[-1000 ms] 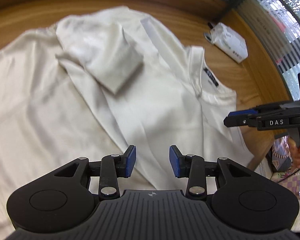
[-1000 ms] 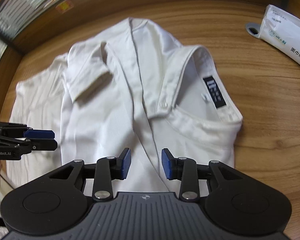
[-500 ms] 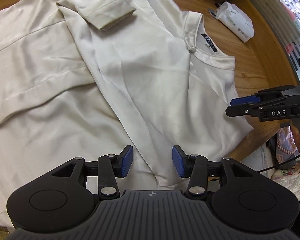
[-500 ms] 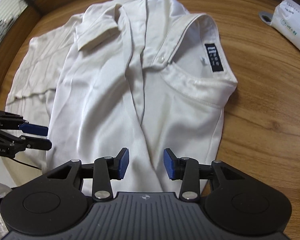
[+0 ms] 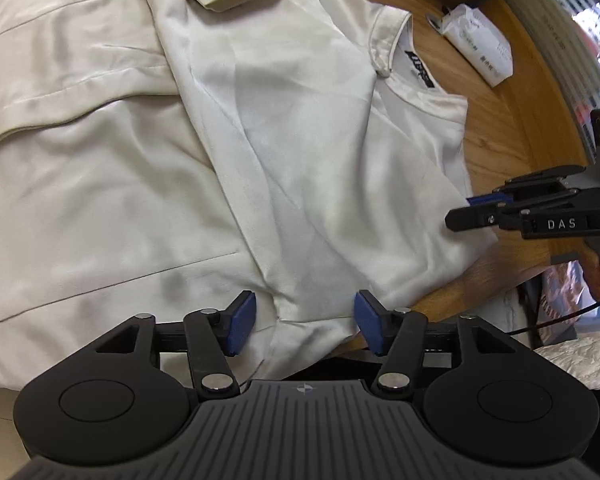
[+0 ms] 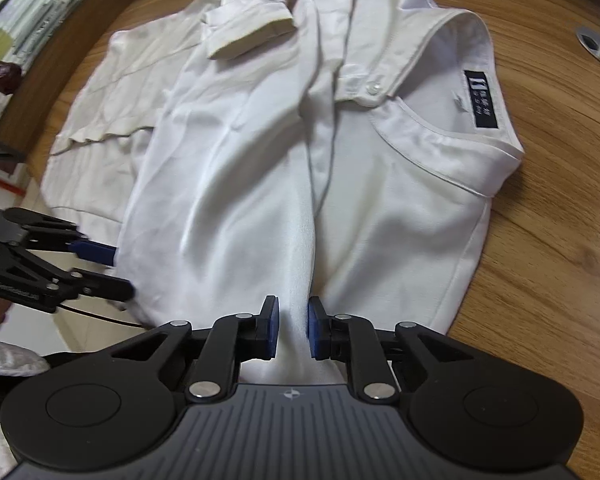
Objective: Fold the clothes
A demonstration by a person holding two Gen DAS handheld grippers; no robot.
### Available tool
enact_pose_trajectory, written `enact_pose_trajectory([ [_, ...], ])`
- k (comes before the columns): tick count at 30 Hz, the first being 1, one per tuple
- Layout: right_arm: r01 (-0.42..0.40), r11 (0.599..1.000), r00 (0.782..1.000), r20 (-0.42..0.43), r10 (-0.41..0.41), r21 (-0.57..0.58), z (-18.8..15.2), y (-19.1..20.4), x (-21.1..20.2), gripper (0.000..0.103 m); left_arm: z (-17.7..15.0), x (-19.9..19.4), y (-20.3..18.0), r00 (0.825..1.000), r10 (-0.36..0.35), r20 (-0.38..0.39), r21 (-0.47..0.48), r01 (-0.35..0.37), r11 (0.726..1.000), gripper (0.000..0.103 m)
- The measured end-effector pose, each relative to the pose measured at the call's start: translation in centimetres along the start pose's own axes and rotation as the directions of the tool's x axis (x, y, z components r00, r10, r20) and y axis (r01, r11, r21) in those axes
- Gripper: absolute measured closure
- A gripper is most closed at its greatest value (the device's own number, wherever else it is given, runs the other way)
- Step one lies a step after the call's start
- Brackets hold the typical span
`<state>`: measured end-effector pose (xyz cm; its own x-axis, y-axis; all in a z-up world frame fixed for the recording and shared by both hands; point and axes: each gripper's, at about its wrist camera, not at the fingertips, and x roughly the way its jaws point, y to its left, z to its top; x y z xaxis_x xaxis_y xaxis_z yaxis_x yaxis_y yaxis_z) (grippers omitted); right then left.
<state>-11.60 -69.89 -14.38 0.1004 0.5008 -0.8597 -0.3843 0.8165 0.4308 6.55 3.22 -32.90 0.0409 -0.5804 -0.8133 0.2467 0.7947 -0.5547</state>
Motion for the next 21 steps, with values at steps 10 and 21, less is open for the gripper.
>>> enact_pose_trajectory([
  [10, 0.002, 0.999, 1.000, -0.007, -0.002, -0.045, 1.4, -0.1, 1.2, 0.081, -0.3, -0.8, -1.0, 0.999, -0.025, 0.034, -0.036, 0.027, 0.999, 0.045],
  [21, -0.026, 0.998, 0.999, 0.022, 0.027, -0.058, 2.0, 0.1, 1.0, 0.102, -1.1, -2.1, -0.8, 0.996, -0.010, 0.084, 0.007, 0.009, 1.000, 0.089],
])
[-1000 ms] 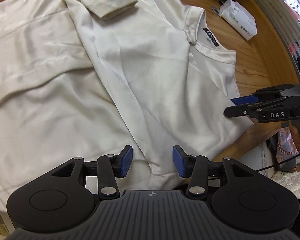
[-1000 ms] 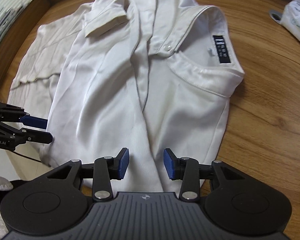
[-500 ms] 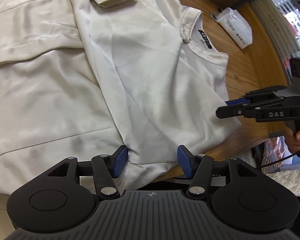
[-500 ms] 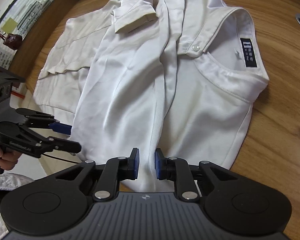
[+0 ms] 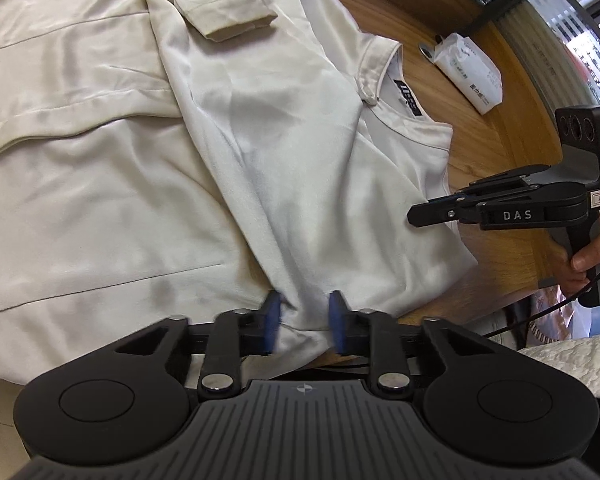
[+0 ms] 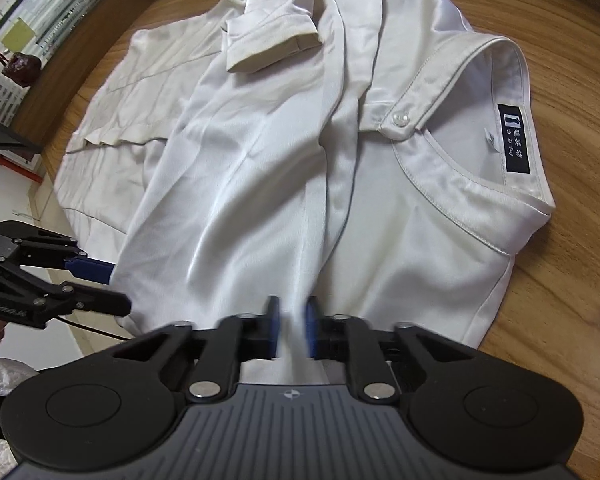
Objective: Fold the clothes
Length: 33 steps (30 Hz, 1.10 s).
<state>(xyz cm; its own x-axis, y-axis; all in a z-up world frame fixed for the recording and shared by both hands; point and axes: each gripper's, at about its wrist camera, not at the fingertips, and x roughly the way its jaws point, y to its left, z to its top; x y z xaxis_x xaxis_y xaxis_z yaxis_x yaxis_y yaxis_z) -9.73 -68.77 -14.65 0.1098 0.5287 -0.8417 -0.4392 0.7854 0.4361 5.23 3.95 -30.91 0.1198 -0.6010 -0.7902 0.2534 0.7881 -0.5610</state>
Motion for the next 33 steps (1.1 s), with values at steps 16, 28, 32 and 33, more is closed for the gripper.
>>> enact_pose_trajectory([
  [16, -0.035, 0.996, 0.999, -0.035, 0.038, 0.087, -5.6, 0.1, -2.9, 0.102, -3.3, 0.7, 1.1, 0.993, -0.047, -0.107, 0.030, 0.051, 0.998, 0.088],
  [28, -0.008, 0.999, 0.995, -0.098, 0.013, 0.052, -6.8, 0.7, -1.4, 0.102, -2.6, -0.7, 0.7, 0.993, 0.017, -0.114, 0.125, -0.003, 0.992, 0.076],
  [32, -0.013, 0.998, 0.993, -0.114, 0.020, 0.057, -7.3, 0.6, -1.5, 0.102, -1.2, -2.2, 1.3, 0.997, 0.031, -0.076, 0.120, -0.022, 0.992, 0.075],
  [33, -0.014, 0.998, 0.993, -0.117, 0.021, 0.062, -7.5, 0.6, -1.5, 0.102, -0.7, -2.4, 1.3, 0.997, 0.041, -0.063, 0.122, -0.033, 0.992, 0.075],
])
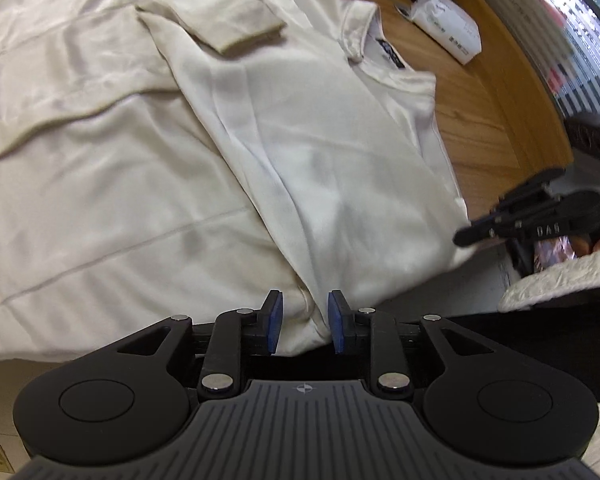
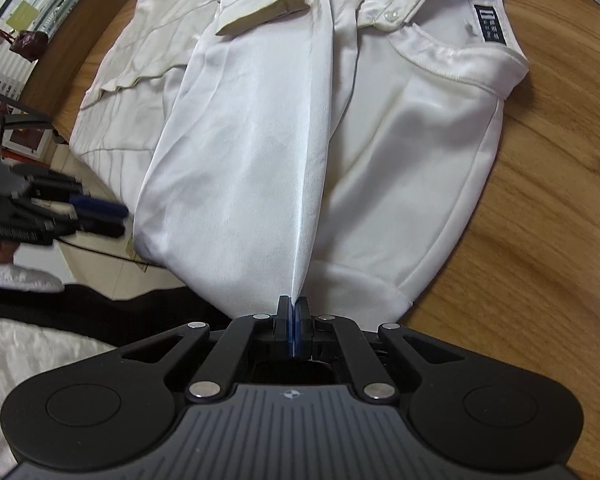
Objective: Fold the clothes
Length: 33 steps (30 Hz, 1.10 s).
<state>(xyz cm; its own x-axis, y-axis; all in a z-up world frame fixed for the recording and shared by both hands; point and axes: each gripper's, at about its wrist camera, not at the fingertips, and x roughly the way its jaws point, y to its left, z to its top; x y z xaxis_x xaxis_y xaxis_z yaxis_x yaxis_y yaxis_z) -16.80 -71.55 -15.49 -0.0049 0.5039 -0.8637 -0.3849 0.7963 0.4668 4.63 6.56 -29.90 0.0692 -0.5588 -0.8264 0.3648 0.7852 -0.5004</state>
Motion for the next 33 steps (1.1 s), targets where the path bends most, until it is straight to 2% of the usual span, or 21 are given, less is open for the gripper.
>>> enact_pose_trajectory([
  [6, 0.007, 0.999, 1.000, -0.014, -0.007, 0.031, -0.9, 0.1, 0.2, 0.102, 4.2, -1.3, 0.9, 0.996, 0.046, 0.073, 0.039, -0.049, 0.998, 0.064],
  [8, 0.015, 0.999, 1.000, -0.011, -0.014, 0.046, -1.1, 0.3, 0.2, 0.097, 5.5, -1.3, 1.0, 0.996, 0.047, 0.079, 0.071, -0.053, 0.996, 0.062],
  [12, 0.048, 0.995, 0.999, 0.012, -0.050, 0.085, -1.4, 0.6, -0.1, 0.096, 8.1, -1.0, 1.5, 0.996, 0.038, 0.081, 0.121, -0.048, 0.991, 0.060],
  [14, 0.075, 0.991, 0.996, 0.041, -0.080, 0.111, -1.4, 0.8, -0.5, 0.085, 9.6, -0.3, 1.9, 0.996, 0.037, 0.077, 0.133, -0.048, 0.990, 0.060],
  [21, 0.132, 0.971, 0.978, 0.132, -0.160, 0.202, -0.2, 1.2, -1.9, 0.074, 13.2, 2.1, 3.5, 0.996, 0.046, 0.075, 0.092, -0.053, 0.994, 0.060],
  [30, 0.180, 0.945, 0.950, 0.202, -0.239, 0.272, 1.4, 2.4, -2.8, 0.071, 15.7, 5.0, 4.8, 0.999, -0.018, 0.031, 0.009, 0.018, 1.000, 0.060],
  [32, 0.181, 0.943, 0.947, 0.208, -0.243, 0.281, 1.6, 2.7, -2.8, 0.071, 16.0, 5.6, 5.3, 0.999, -0.035, 0.019, -0.013, 0.035, 0.999, 0.062],
  [33, 0.181, 0.942, 0.946, 0.211, -0.245, 0.284, 1.7, 2.9, -2.9, 0.071, 16.1, 5.9, 5.7, 0.999, -0.046, 0.011, -0.037, 0.047, 0.998, 0.067],
])
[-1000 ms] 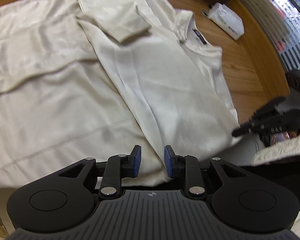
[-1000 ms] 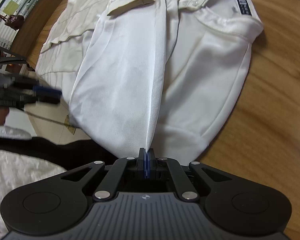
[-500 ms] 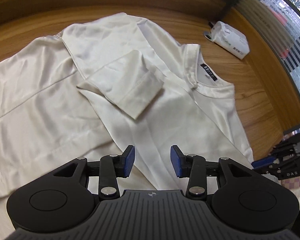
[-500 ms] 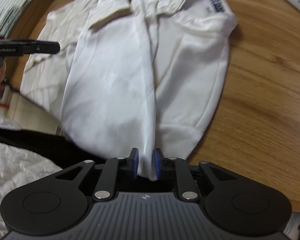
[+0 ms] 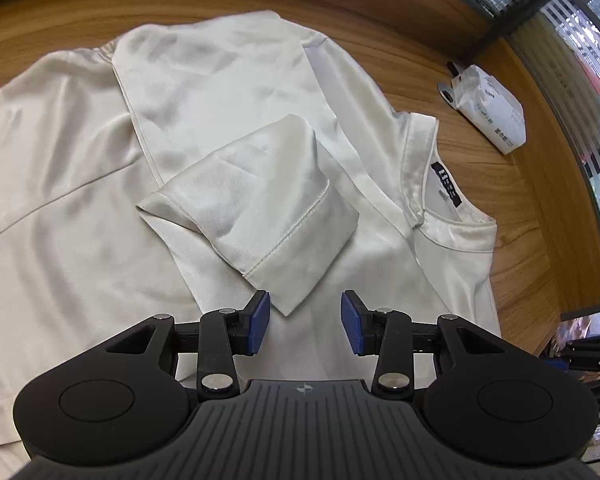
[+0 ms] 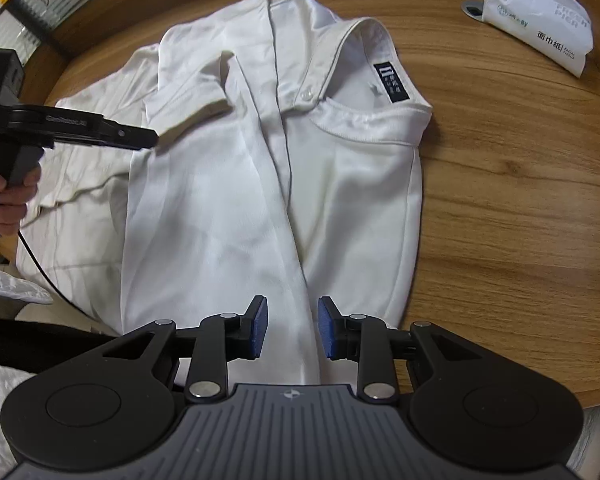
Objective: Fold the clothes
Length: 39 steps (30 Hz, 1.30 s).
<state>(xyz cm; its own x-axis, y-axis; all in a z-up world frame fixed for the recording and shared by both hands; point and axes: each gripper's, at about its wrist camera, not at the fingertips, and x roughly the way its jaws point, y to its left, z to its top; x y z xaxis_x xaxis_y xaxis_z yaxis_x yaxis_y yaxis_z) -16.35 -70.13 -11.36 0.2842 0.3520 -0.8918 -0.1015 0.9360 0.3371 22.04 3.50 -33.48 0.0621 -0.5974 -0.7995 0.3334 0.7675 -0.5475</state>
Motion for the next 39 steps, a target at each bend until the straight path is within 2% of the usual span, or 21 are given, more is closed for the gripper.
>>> enact_pose_trajectory([
  [1, 0.002, 1.000, 1.000, 0.005, -0.002, 0.002, 0.1, 0.2, 0.0, 0.070, 0.1, 0.3, 0.4, 1.000, -0.012, -0.008, -0.023, 0.012, 1.000, 0.074],
  [2, 0.006, 1.000, 1.000, 0.009, -0.007, 0.006, 0.2, 0.4, 0.0, 0.070, 0.2, 0.2, 0.6, 1.000, -0.026, -0.004, -0.027, 0.026, 0.999, 0.090],
  [5, 0.018, 1.000, 1.000, 0.015, -0.019, 0.018, 0.4, 0.7, 0.0, 0.070, 0.4, -0.2, 1.0, 0.998, -0.061, 0.021, -0.022, 0.061, 0.998, 0.098],
  [7, 0.024, 0.999, 1.000, 0.018, -0.025, 0.024, 0.6, 1.0, 0.0, 0.070, 0.6, -0.8, 1.2, 0.997, -0.066, 0.045, -0.010, 0.067, 0.998, 0.100],
  [11, 0.034, 0.999, 0.999, 0.022, -0.035, 0.036, 1.0, 1.4, 0.3, 0.070, 1.6, -2.2, 2.1, 0.992, -0.070, 0.107, -0.049, 0.075, 0.996, 0.100],
  [20, 0.046, 0.999, 0.999, 0.022, -0.046, 0.005, 3.0, 3.3, 1.3, 0.070, 5.3, -4.5, 5.9, 0.969, -0.076, 0.235, -0.194, 0.124, 0.973, 0.100],
  [22, 0.047, 0.999, 0.999, 0.025, -0.047, -0.001, 3.6, 3.7, 1.4, 0.070, 5.9, -4.6, 6.7, 0.966, -0.074, 0.246, -0.224, 0.131, 0.966, 0.100],
  [26, 0.049, 0.999, 0.998, 0.028, -0.049, -0.014, 4.6, 4.5, 1.6, 0.069, 7.1, -4.8, 8.7, 0.959, -0.087, 0.268, -0.323, 0.175, 0.930, 0.099],
  [29, 0.052, 0.998, 0.998, 0.027, -0.052, -0.027, 5.3, 5.2, 1.8, 0.069, 7.7, -4.9, 9.9, 0.956, -0.067, 0.286, -0.368, 0.174, 0.913, 0.099],
  [31, 0.052, 0.998, 0.998, 0.028, -0.051, -0.031, 5.9, 5.6, 2.0, 0.069, 7.7, -4.8, 10.7, 0.953, -0.066, 0.295, -0.405, 0.187, 0.895, 0.095],
  [33, 0.050, 0.998, 0.998, 0.032, -0.049, -0.039, 6.6, 6.0, 2.4, 0.068, 7.6, -4.8, 11.7, 0.952, -0.049, 0.301, -0.440, 0.184, 0.879, 0.082],
  [36, 0.053, 0.997, 0.998, 0.042, -0.051, -0.062, 7.9, 6.7, 3.0, 0.068, 7.4, -5.0, 12.5, 0.953, -0.049, 0.300, -0.443, 0.185, 0.877, 0.069],
  [39, 0.049, 0.994, 0.998, 0.053, -0.044, -0.094, 9.9, 7.3, 3.9, 0.068, 7.2, -5.1, 12.8, 0.956, -0.061, 0.285, -0.404, 0.178, 0.897, 0.066],
])
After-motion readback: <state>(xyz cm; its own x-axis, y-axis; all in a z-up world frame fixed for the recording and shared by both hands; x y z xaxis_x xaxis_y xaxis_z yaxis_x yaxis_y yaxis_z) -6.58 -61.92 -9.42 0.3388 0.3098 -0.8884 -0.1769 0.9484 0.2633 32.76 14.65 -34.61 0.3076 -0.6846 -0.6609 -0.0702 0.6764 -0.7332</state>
